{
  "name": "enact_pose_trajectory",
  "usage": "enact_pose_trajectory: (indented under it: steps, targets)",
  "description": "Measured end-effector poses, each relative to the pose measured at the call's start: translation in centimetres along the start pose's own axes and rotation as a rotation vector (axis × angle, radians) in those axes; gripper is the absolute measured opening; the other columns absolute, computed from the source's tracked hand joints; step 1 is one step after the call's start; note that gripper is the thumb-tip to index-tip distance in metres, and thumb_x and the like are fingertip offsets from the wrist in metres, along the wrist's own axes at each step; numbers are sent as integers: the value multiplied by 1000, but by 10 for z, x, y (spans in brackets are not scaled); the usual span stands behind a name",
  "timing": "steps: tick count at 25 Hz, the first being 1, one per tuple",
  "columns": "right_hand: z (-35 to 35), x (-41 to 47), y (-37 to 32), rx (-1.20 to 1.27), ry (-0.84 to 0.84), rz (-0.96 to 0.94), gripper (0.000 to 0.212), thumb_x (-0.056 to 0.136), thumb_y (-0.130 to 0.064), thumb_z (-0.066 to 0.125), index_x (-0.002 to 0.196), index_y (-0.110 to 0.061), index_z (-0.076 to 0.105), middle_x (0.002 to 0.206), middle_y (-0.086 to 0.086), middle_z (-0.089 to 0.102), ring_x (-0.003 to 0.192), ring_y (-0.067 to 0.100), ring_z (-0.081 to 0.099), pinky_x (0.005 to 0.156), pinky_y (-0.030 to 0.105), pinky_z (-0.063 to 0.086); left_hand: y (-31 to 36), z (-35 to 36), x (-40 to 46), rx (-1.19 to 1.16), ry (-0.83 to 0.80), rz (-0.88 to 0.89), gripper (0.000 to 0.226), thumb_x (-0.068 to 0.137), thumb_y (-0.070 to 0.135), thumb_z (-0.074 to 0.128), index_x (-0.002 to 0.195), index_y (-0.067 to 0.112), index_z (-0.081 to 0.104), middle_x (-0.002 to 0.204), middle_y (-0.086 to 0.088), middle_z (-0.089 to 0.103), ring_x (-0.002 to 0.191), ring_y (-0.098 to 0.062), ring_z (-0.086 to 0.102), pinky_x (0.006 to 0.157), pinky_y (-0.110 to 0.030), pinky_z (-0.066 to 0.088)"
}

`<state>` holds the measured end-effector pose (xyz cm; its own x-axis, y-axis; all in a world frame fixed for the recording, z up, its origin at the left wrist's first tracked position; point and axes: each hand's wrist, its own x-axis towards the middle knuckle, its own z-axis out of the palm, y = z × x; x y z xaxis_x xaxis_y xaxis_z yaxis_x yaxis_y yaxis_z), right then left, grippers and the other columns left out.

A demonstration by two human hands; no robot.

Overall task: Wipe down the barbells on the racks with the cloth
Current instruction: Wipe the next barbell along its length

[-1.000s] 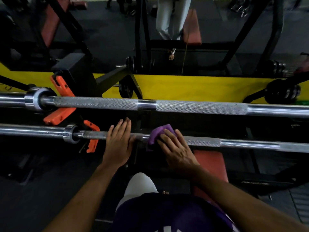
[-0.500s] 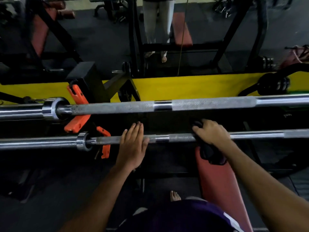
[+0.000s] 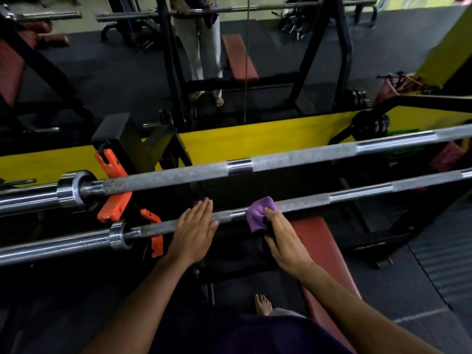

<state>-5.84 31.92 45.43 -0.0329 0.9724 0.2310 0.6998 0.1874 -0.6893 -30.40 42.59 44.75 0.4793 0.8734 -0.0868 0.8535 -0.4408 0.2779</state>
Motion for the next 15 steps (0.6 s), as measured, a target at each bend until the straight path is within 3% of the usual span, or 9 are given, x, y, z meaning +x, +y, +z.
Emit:
enact_pose_trajectory:
  steps: [2, 3, 5, 6, 8, 9, 12, 15]
  targets:
    - [-3, -33, 18, 195, 199, 323, 30, 100, -16, 55, 125, -30, 46, 120, -8, 61, 108, 3, 57, 97, 30, 45, -1, -3, 2, 13, -32, 1, 87, 90, 63, -6, 163, 19, 9, 170, 5, 8, 156, -10, 7, 121, -28, 2]
    - [-8, -46, 25, 303, 316, 530, 26, 101, -23, 56, 124, -33, 50, 119, -7, 64, 107, 5, 61, 96, 33, 48, -3, -5, 4, 21, -53, 12, 86, 90, 64, -5, 163, 20, 6, 170, 6, 5, 156, -9, 6, 121, -28, 4]
    - [-22, -56, 32, 674, 574, 881, 25, 100, -39, 54, 121, -29, 64, 119, -2, 70, 106, 13, 68, 96, 40, 54, -11, -13, 6, 29, -115, 81, 77, 97, 62, 4, 163, 24, 0, 169, 10, -1, 155, -6, 4, 121, -27, 6]
    - [-34, -54, 33, 933, 691, 997, 30, 102, -41, 50, 109, -24, 73, 109, 0, 75, 94, 15, 72, 85, 36, 58, -15, -16, 6, 24, -141, 133, 74, 98, 61, 7, 162, 25, -2, 168, 12, -5, 155, -5, 4, 120, -27, 6]
    - [-59, -38, 40, 1312, 867, 1041, 45, 105, -37, 40, 90, -16, 78, 98, 1, 77, 75, 15, 75, 64, 26, 57, -23, -19, 4, 27, -156, 225, 77, 93, 62, 4, 161, 27, -6, 165, 15, -12, 154, -2, 0, 120, -25, 4]
    - [-70, -26, 44, 1393, 937, 1010, 49, 105, -37, 38, 87, -16, 79, 100, 1, 77, 75, 15, 75, 63, 25, 55, -25, -18, 3, 38, -156, 247, 78, 92, 62, 3, 161, 27, -8, 165, 16, -13, 153, -1, -2, 121, -25, 4]
    - [-84, 17, 50, 1455, 1098, 966, 49, 104, -44, 37, 90, -18, 76, 104, 3, 75, 89, 22, 72, 66, 30, 50, -27, -16, 3, 47, -155, 249, 75, 94, 61, 5, 160, 28, -9, 166, 15, -12, 151, 2, -5, 125, -30, 7]
    - [-78, 47, 45, 1504, 1132, 1025, 40, 104, -48, 32, 94, -20, 59, 108, 9, 64, 85, 25, 59, 64, 34, 45, -27, -17, 4, 62, -152, 250, 73, 97, 60, 11, 160, 29, -10, 168, 14, -11, 152, 2, -7, 124, -28, 4]
